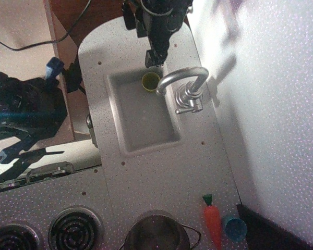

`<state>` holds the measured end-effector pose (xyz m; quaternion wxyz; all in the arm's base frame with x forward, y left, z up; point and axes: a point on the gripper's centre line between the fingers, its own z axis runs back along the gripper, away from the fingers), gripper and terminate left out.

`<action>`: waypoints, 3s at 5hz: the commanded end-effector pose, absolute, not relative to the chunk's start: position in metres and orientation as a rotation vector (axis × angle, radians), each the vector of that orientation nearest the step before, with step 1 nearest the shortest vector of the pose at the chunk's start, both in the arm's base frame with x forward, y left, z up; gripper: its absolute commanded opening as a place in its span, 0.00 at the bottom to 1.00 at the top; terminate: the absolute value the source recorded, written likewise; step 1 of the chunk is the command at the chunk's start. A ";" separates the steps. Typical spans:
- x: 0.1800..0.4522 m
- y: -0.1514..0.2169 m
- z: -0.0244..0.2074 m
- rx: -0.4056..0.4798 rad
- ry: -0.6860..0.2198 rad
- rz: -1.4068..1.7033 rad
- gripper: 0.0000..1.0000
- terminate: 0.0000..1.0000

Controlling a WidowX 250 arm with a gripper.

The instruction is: Turn faucet right

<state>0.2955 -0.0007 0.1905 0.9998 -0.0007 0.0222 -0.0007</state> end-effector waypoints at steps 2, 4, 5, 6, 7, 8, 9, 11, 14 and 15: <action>0.299 -0.009 0.191 0.082 0.063 0.004 1.00 0.00; 0.319 -0.022 0.167 0.023 0.073 -0.038 1.00 0.00; 0.324 -0.032 0.166 0.018 0.051 -0.047 1.00 0.00; 0.325 -0.035 0.166 0.011 0.038 -0.045 1.00 0.00; 0.326 -0.040 0.165 0.012 0.043 -0.035 1.00 0.00; 0.319 -0.051 0.180 0.160 0.126 0.213 1.00 0.00; 0.324 -0.087 0.207 0.176 0.088 0.367 1.00 0.00; 0.321 -0.125 0.223 0.045 -0.002 0.336 1.00 0.00; 0.209 -0.089 0.306 -0.269 -0.482 -0.023 1.00 0.00; 0.191 -0.076 0.302 -0.167 -0.432 0.055 1.00 0.00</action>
